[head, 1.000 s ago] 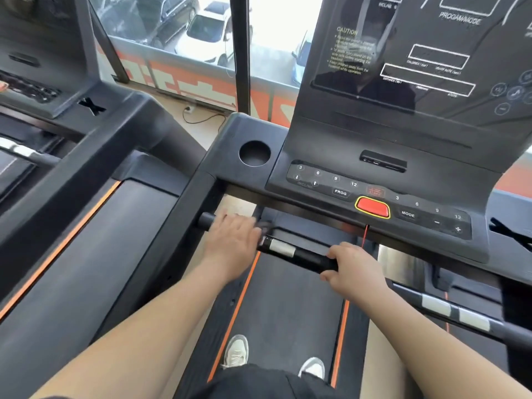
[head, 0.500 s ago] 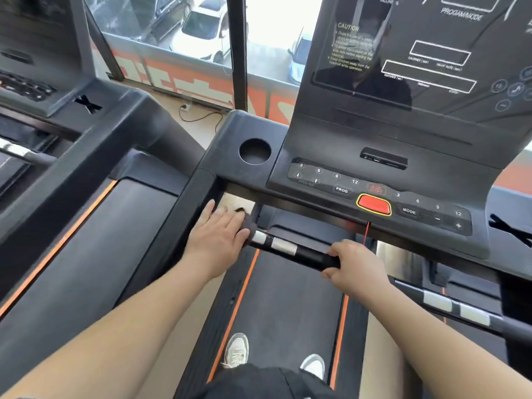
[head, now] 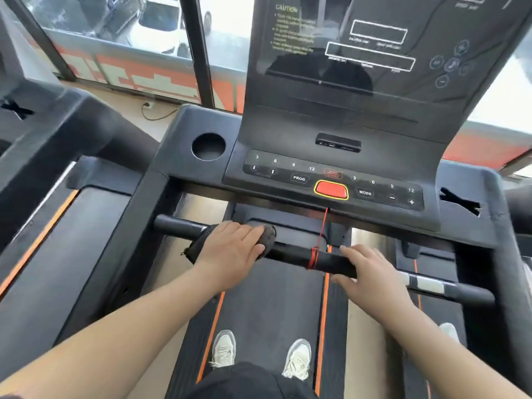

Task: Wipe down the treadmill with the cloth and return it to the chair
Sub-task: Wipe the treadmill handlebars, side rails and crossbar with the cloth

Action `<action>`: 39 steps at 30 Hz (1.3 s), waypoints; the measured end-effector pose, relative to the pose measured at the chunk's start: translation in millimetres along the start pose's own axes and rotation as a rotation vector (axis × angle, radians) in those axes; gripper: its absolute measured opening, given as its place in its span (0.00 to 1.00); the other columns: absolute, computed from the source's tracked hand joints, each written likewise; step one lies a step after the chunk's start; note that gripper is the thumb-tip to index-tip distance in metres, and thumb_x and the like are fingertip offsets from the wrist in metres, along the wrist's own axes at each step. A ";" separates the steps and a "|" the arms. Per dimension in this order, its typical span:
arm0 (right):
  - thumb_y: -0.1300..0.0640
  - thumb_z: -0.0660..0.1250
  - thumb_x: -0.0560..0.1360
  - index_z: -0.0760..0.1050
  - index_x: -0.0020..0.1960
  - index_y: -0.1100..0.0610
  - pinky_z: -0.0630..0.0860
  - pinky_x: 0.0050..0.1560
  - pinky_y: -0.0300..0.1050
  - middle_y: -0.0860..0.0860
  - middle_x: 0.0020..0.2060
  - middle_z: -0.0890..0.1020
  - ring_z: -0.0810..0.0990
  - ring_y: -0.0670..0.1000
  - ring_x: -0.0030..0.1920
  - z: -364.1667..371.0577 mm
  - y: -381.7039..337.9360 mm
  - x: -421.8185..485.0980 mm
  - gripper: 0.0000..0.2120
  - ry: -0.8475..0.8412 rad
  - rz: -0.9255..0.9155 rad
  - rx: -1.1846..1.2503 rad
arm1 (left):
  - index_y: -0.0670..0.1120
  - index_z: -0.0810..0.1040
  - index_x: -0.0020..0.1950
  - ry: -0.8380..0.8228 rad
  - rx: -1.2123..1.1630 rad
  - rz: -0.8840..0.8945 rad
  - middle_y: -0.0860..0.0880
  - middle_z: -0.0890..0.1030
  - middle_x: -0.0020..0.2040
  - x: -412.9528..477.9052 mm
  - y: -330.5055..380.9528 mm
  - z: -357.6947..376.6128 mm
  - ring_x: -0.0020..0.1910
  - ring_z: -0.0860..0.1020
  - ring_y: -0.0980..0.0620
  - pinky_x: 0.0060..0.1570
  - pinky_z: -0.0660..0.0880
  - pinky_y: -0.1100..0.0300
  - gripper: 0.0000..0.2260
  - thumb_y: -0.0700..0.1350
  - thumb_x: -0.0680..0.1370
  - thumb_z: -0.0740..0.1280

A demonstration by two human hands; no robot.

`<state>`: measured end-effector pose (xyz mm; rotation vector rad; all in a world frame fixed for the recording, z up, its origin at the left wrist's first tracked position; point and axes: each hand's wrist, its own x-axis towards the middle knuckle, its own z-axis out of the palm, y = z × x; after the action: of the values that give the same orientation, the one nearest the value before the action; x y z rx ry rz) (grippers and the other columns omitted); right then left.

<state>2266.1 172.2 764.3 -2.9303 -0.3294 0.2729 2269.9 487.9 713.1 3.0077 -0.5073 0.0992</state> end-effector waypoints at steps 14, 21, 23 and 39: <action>0.41 0.70 0.74 0.77 0.60 0.47 0.73 0.49 0.44 0.44 0.53 0.75 0.72 0.49 0.61 -12.2 14.9 18.4 0.18 -0.145 0.033 -0.051 | 0.48 0.81 0.54 -0.322 -0.040 -0.316 0.44 0.85 0.51 85.6 100.5 -17.3 0.51 0.81 0.39 0.47 0.72 0.50 0.22 0.52 0.85 0.48; 0.40 0.72 0.73 0.77 0.59 0.47 0.71 0.47 0.44 0.44 0.51 0.74 0.72 0.49 0.61 -15.1 18.2 20.8 0.19 -0.152 0.023 -0.017 | 0.43 0.62 0.80 -0.011 -0.189 -0.097 0.47 0.69 0.77 -4.9 128.0 16.8 0.77 0.65 0.46 0.77 0.56 0.47 0.25 0.49 0.83 0.55; 0.41 0.72 0.73 0.77 0.59 0.48 0.71 0.48 0.44 0.44 0.52 0.75 0.72 0.49 0.61 -14.7 18.4 20.0 0.19 -0.158 0.024 -0.014 | 0.46 0.67 0.78 -0.096 -0.149 0.033 0.48 0.76 0.71 11.3 104.2 9.5 0.70 0.73 0.46 0.72 0.64 0.48 0.24 0.52 0.83 0.54; 0.40 0.72 0.73 0.77 0.59 0.46 0.69 0.43 0.44 0.44 0.52 0.75 0.72 0.49 0.60 -10.3 14.2 21.4 0.18 -0.156 0.069 -0.046 | 0.44 0.70 0.74 -0.028 -0.157 -0.068 0.47 0.76 0.69 4.1 104.2 18.8 0.69 0.72 0.44 0.73 0.61 0.47 0.23 0.53 0.82 0.55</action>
<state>2291.6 162.0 768.0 -2.9761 -0.2601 0.5130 2240.3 386.6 702.9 2.8730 -0.3946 0.0118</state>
